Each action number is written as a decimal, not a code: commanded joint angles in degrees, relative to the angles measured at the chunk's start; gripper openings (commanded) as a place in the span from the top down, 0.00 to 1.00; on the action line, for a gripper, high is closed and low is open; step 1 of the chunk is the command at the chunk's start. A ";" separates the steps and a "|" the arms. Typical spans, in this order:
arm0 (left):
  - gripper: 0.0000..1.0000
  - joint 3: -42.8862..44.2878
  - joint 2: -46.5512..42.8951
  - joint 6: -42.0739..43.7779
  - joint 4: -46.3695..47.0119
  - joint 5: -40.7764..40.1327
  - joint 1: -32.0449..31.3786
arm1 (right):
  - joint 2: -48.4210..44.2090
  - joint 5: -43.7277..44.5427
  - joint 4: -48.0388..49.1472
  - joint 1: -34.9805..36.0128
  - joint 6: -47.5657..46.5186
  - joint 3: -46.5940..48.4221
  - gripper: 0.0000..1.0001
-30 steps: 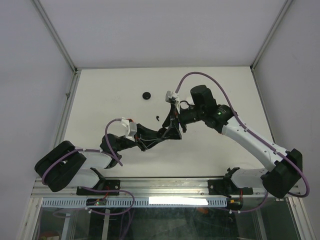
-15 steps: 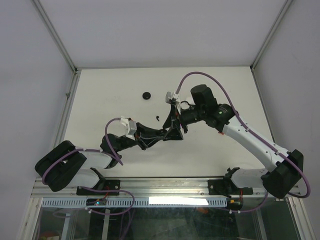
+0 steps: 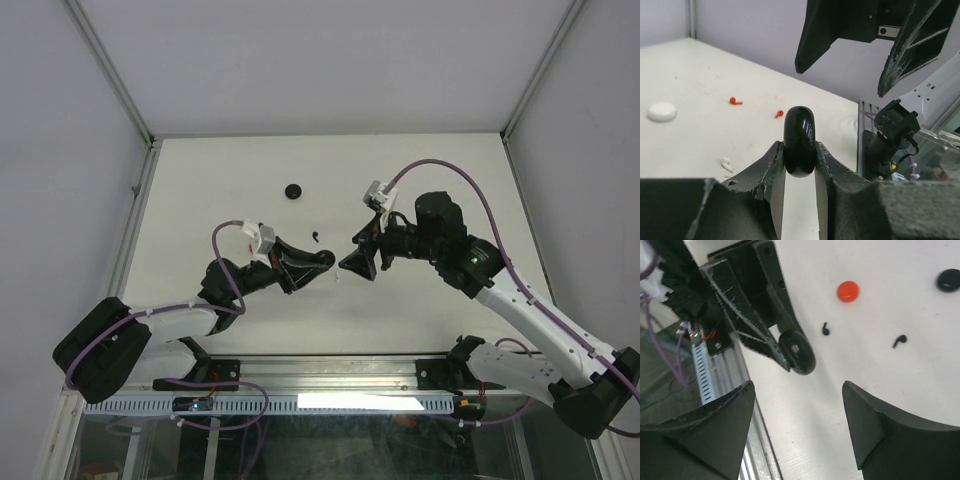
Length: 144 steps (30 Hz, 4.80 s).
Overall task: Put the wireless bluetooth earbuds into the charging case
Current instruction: Place the charging case at the center of the board, then pick up the charging case at the center of the board.
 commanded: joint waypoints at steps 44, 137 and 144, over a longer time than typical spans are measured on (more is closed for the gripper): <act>0.30 19.40 0.14 -21.75 -79.92 -28.63 -7.48 | -12.24 34.29 8.25 0.25 14.56 -18.71 0.26; 0.66 54.54 20.58 56.97 -88.89 -6.47 11.10 | -7.15 20.06 13.68 -6.82 18.49 -19.89 0.07; 0.63 51.85 13.94 61.41 -88.38 -7.07 4.96 | -5.27 10.92 13.53 -9.73 18.37 -15.83 0.07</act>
